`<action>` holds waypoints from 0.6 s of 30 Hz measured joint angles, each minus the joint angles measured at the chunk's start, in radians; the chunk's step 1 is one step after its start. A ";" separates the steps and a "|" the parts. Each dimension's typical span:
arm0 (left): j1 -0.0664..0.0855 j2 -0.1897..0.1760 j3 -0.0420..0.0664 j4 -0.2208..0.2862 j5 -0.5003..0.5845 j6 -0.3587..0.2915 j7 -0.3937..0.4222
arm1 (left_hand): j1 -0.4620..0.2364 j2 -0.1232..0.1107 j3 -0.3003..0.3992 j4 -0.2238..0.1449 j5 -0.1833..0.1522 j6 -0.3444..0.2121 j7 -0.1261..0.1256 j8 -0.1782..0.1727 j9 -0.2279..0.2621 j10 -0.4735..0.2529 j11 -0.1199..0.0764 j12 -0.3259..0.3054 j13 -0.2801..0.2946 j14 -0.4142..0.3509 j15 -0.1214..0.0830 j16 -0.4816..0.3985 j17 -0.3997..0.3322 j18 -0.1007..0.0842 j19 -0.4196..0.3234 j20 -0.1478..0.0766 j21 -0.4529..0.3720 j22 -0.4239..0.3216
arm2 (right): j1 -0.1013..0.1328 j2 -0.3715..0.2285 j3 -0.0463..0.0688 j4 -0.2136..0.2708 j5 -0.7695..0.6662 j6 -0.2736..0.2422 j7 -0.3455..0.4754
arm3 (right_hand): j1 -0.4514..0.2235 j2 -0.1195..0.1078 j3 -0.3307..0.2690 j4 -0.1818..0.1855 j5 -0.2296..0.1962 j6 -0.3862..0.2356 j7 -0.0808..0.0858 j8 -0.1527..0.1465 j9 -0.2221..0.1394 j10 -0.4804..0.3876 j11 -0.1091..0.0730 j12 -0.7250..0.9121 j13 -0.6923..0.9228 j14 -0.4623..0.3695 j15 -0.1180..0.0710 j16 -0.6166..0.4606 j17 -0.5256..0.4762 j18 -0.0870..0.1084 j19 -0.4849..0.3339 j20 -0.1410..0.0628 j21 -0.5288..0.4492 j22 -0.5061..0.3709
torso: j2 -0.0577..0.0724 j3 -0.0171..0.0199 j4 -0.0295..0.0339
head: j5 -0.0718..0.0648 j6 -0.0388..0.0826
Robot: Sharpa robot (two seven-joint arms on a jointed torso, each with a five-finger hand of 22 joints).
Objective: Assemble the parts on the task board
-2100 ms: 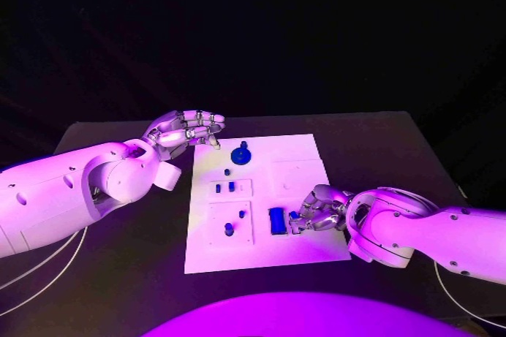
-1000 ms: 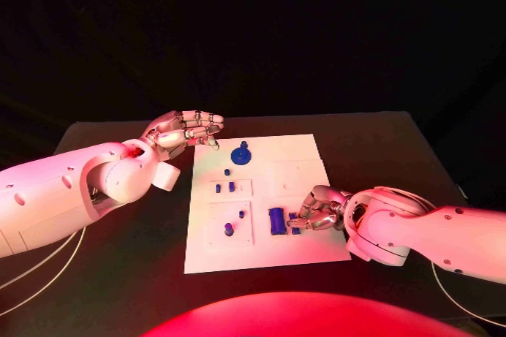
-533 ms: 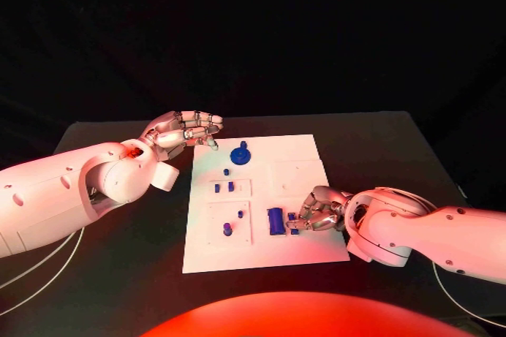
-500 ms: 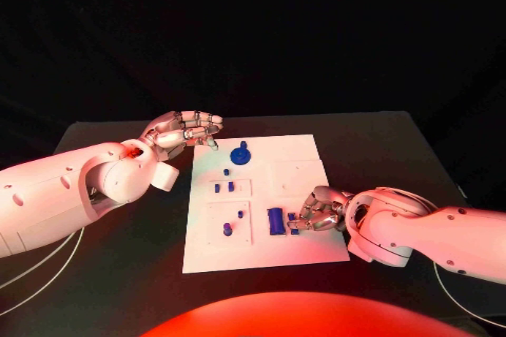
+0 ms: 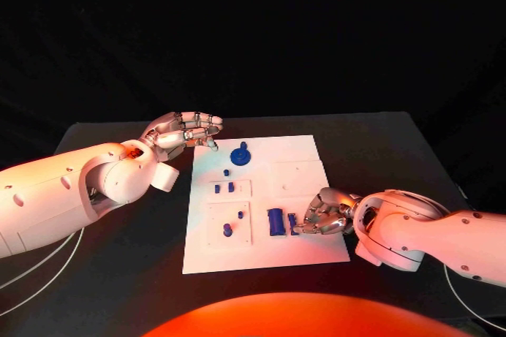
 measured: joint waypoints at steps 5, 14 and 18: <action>0.000 0.001 0.000 -0.001 0.000 0.000 -0.001 | 0.000 0.000 0.000 0.000 0.000 0.000 0.000 0.000 0.000 0.000 0.000 0.000 0.000 0.000 0.000 0.000 0.000 0.000 0.000 0.000 0.000 0.000 | -0.001 -0.006 0.000 0.004 0.004 0.007 0.007 | 0.004 -0.004 -0.002 0.001 -0.005 0.000 0.000 0.000 0.000 0.000 0.000 0.000 0.000 0.000 0.000 0.000 0.000 0.000 0.000 0.000 0.000 0.000 | 0.000 0.0000 0.0002 | -0.002 -0.001; 0.000 0.002 0.000 -0.002 -0.001 0.000 -0.001 | 0.000 0.000 0.000 0.000 0.000 0.000 0.000 0.000 0.000 0.000 0.000 0.000 0.000 0.000 0.000 0.000 0.000 0.000 0.000 0.000 0.000 0.000 | -0.007 0.001 0.000 -0.013 0.010 0.020 0.014 | 0.005 -0.003 -0.004 0.002 -0.005 0.000 0.000 0.000 0.000 0.000 0.000 0.000 0.000 0.000 0.000 0.000 0.000 0.000 0.000 0.000 0.000 0.000 | 0.001 0.0000 0.0012 | -0.004 -0.002; 0.000 0.002 -0.001 -0.002 -0.001 0.000 -0.001 | 0.000 0.000 0.006 0.000 0.000 0.000 0.000 0.004 -0.001 0.000 0.000 0.000 0.000 0.000 0.000 0.000 0.000 0.000 0.000 0.000 0.000 0.000 | -0.014 0.012 0.000 -0.027 0.012 0.020 0.015 | 0.008 0.000 -0.004 0.002 -0.005 0.000 0.000 0.000 0.000 0.000 0.000 0.000 0.000 0.000 0.000 0.000 0.000 0.000 0.000 0.000 0.000 0.000 | 0.001 0.0001 0.0016 | -0.002 -0.003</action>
